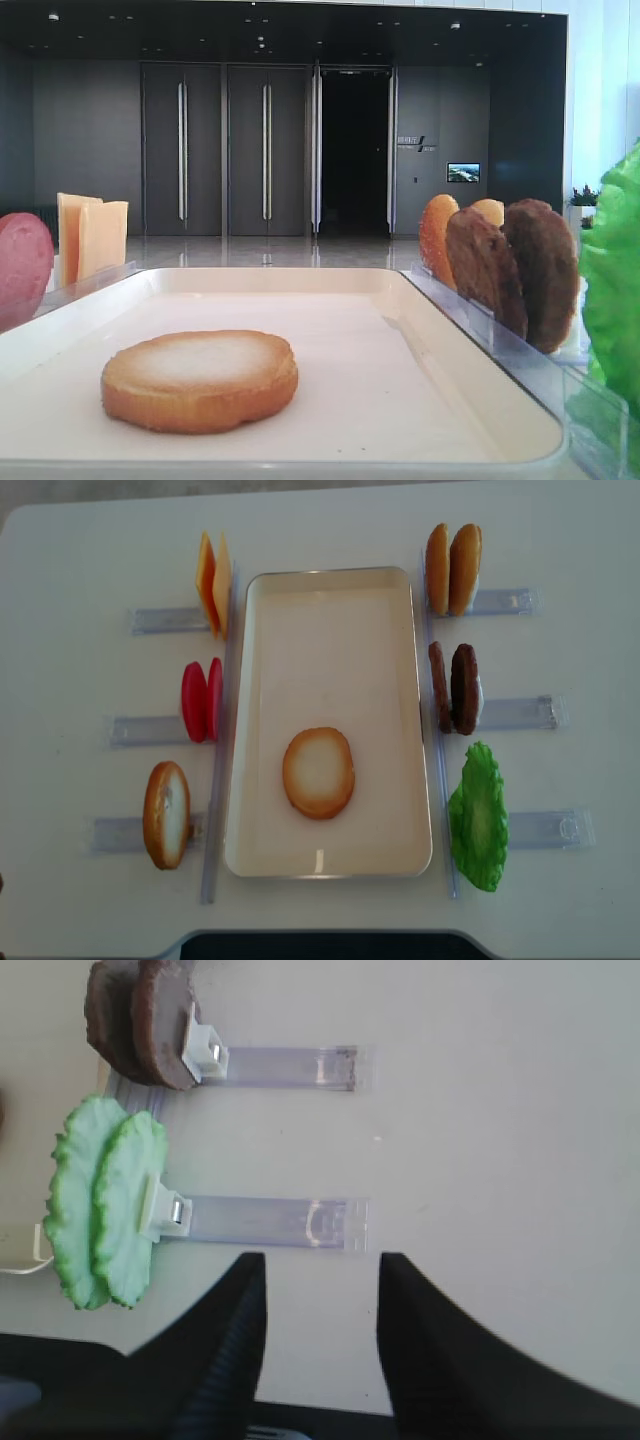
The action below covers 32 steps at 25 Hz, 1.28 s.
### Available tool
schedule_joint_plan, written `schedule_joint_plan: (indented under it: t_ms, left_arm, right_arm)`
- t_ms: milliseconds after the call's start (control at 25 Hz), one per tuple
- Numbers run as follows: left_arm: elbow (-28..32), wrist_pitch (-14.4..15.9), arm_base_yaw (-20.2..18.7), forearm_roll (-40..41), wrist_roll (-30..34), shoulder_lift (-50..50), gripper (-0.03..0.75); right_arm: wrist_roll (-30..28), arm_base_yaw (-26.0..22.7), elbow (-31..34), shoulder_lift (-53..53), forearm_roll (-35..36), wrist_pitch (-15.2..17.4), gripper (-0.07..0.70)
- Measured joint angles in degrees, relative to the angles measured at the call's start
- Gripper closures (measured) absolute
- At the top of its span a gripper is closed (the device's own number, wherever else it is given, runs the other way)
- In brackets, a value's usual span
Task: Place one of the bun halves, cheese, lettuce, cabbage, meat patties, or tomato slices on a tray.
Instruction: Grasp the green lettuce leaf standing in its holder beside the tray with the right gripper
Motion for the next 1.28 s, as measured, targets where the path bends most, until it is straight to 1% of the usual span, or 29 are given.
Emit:
schedule_joint_plan:
  t_ms: [240, 440, 520, 1080, 1200, 1280]
  left_arm:
    - [0.00, 0.00, 0.00, 0.16, 0.00, 0.00, 0.496]
    - [0.00, 0.00, 0.00, 0.38, 0.00, 0.00, 0.496]
    - [0.05, 0.00, 0.00, 0.43, 0.00, 0.00, 0.496]
    - [0.11, 0.00, 0.00, 0.64, 0.00, 0.00, 0.496]
    - [0.11, 0.00, 0.00, 0.64, 0.00, 0.00, 0.496]
    - [0.11, 0.00, 0.00, 0.64, 0.00, 0.00, 0.496]
  right_arm:
    - [1.27, 0.00, -2.97, 13.88, 1.02, 0.01, 0.285]
    - [1.45, 0.00, -3.48, 24.23, 1.08, 0.00, 0.272]
    - [1.45, 0.00, -3.48, 26.45, 1.40, -0.07, 0.272]
    - [1.47, 0.00, -3.48, 25.49, 1.93, 0.03, 0.272]
    - [1.40, 0.12, -3.61, 25.49, 3.56, 0.03, 0.272]
    - [1.35, 1.07, -4.39, 25.49, 4.62, 0.05, 0.272]
